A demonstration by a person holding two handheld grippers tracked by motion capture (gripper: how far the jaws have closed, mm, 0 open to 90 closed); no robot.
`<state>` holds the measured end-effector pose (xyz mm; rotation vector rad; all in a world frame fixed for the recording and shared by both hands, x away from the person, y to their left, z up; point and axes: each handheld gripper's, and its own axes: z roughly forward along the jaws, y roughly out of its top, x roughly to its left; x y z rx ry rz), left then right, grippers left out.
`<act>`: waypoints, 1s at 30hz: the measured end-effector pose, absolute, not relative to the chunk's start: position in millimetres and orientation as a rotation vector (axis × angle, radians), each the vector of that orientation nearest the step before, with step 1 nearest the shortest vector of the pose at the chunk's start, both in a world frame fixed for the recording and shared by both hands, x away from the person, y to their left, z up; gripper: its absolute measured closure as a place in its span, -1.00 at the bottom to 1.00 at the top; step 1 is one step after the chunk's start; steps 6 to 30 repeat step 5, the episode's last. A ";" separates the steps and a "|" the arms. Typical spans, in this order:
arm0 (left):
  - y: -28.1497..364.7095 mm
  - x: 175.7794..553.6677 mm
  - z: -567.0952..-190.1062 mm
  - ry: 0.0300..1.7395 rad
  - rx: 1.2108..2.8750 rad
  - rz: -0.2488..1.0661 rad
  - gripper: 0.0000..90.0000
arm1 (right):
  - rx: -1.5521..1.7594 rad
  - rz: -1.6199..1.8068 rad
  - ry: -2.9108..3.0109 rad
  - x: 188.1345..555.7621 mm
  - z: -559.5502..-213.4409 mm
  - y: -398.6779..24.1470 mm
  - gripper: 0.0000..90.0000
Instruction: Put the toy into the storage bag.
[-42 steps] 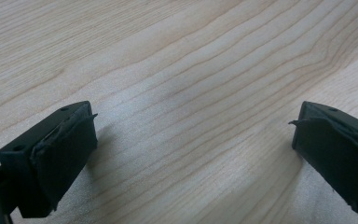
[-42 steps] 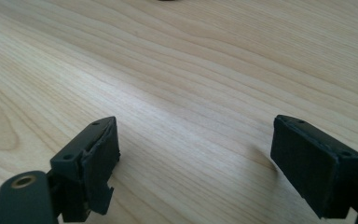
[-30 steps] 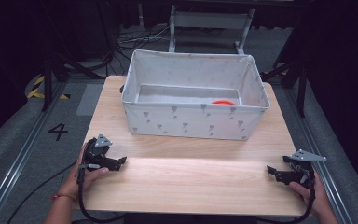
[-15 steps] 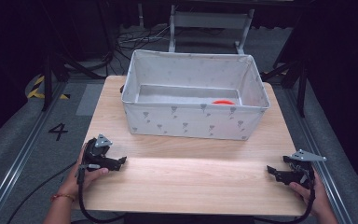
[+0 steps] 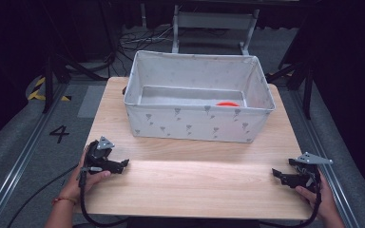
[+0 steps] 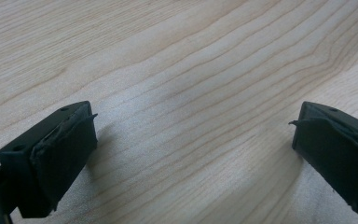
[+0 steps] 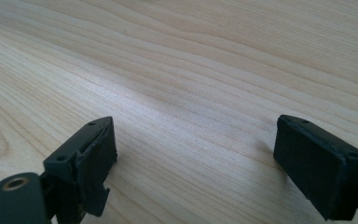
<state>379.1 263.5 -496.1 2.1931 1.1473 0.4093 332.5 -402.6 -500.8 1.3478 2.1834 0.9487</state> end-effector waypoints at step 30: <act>263.5 379.1 -496.1 1.147 2.193 0.409 -1.00 | 1.354 0.944 2.180 332.7 -500.8 -402.5 -0.73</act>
